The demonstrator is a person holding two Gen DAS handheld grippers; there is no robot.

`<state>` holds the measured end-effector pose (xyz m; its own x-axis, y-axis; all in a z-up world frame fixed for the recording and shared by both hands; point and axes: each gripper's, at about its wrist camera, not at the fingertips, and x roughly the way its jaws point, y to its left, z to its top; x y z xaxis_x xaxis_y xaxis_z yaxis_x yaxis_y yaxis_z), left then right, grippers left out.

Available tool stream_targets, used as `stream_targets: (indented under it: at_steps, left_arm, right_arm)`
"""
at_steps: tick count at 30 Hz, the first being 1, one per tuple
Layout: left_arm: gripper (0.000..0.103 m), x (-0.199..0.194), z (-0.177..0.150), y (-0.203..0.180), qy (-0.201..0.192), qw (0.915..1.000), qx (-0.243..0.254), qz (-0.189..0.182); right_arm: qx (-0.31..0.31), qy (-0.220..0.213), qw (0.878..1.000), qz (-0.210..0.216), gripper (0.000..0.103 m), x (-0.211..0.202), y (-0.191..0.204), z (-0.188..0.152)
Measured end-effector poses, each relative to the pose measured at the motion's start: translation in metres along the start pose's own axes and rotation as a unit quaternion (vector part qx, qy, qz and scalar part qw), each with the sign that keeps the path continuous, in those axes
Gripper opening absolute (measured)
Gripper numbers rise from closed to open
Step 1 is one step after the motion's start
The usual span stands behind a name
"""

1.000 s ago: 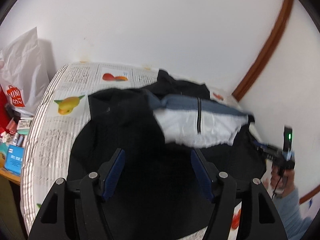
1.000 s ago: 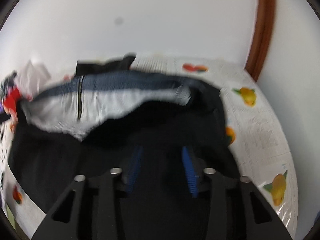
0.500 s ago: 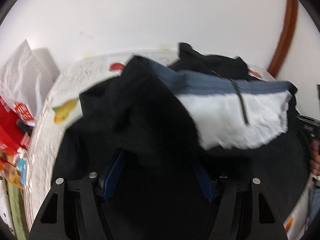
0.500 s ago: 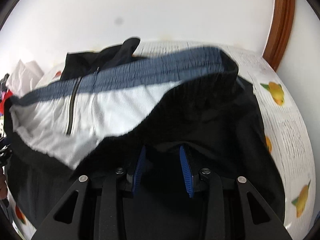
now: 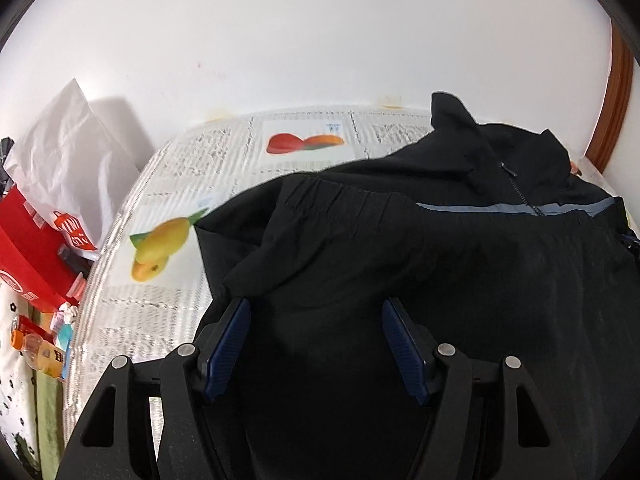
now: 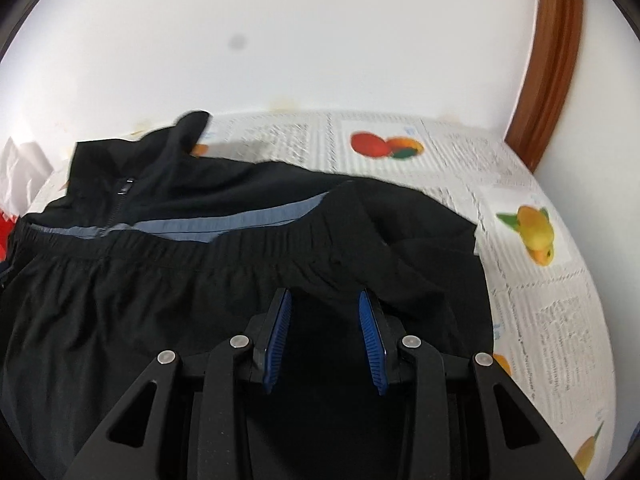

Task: Fold large clothes

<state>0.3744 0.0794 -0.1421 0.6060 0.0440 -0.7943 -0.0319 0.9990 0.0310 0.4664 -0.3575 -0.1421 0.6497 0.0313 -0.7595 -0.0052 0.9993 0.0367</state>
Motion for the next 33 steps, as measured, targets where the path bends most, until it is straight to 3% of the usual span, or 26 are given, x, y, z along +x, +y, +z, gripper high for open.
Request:
stream_targets:
  at_steps: [5, 19, 26, 33]
  left_arm:
    - [0.065, 0.008, 0.004, -0.005, 0.001, 0.9995, -0.022, -0.021]
    - [0.068, 0.030, 0.023, -0.049, -0.002, 0.9996, -0.019, -0.023]
    - [0.069, 0.032, 0.024, -0.053, -0.004, 0.9995, -0.018, -0.025]
    - [0.074, 0.030, 0.027, -0.054, 0.000, 0.9995, -0.013, -0.029]
  right_arm:
    - [0.007, 0.001, 1.000, 0.003, 0.034, 0.007, -0.014, 0.006]
    - [-0.007, -0.003, 1.000, 0.011, 0.036, 0.013, -0.029, 0.010]
    - [-0.007, -0.005, 1.000, 0.010, 0.037, 0.013, -0.034, 0.012]
    - [-0.016, -0.023, 1.000, -0.001, 0.046, -0.004, -0.027, 0.008]
